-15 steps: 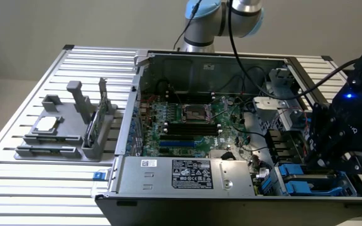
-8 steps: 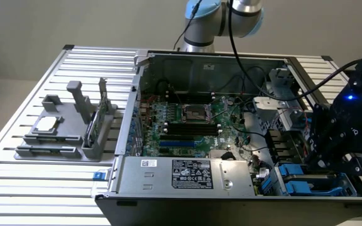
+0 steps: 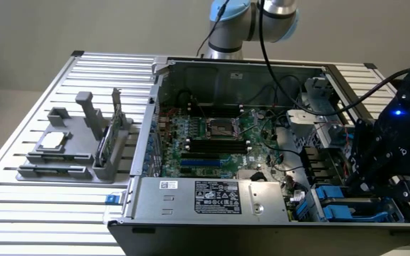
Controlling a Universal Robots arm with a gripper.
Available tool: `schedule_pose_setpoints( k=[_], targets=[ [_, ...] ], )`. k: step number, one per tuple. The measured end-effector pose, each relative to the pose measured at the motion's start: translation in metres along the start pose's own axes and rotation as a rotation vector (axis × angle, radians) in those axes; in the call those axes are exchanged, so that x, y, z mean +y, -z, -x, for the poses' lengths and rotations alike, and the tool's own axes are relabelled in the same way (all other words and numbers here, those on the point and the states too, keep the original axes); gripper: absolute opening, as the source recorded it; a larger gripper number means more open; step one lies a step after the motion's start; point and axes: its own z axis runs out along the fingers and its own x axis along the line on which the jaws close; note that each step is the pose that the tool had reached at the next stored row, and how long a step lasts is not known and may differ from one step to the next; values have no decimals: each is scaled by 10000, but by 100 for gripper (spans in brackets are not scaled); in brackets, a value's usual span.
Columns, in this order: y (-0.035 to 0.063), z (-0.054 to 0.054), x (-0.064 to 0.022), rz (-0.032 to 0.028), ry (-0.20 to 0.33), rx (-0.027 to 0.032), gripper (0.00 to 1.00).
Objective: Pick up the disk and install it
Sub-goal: 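Insert the second disk wire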
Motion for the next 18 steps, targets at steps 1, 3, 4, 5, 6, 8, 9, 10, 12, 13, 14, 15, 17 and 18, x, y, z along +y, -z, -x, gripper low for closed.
schedule_pose_setpoints(
  k=[1,3,4,5,6,8,9,10,12,13,14,15,17,18],
  targets=[
    [-1,1,0,0,0,9,16],
    [-3,4,0,-1,1,35,16],
    [-3,4,0,-1,1,47,16],
    [-4,5,0,-1,1,62,18],
    [-1,4,0,-1,1,73,18],
    [21,5,0,-2,1,79,25],
    [42,5,-1,-2,1,77,25],
    [63,5,-4,-2,1,77,25],
    [101,6,-22,-2,0,78,25],
    [110,6,-39,-2,0,81,25],
    [115,6,-64,-2,0,82,25],
    [120,7,-91,-2,2,79,25],
    [128,-1,-139,-2,6,78,25],
    [135,-9,-156,-2,7,79,25]
  ],
)
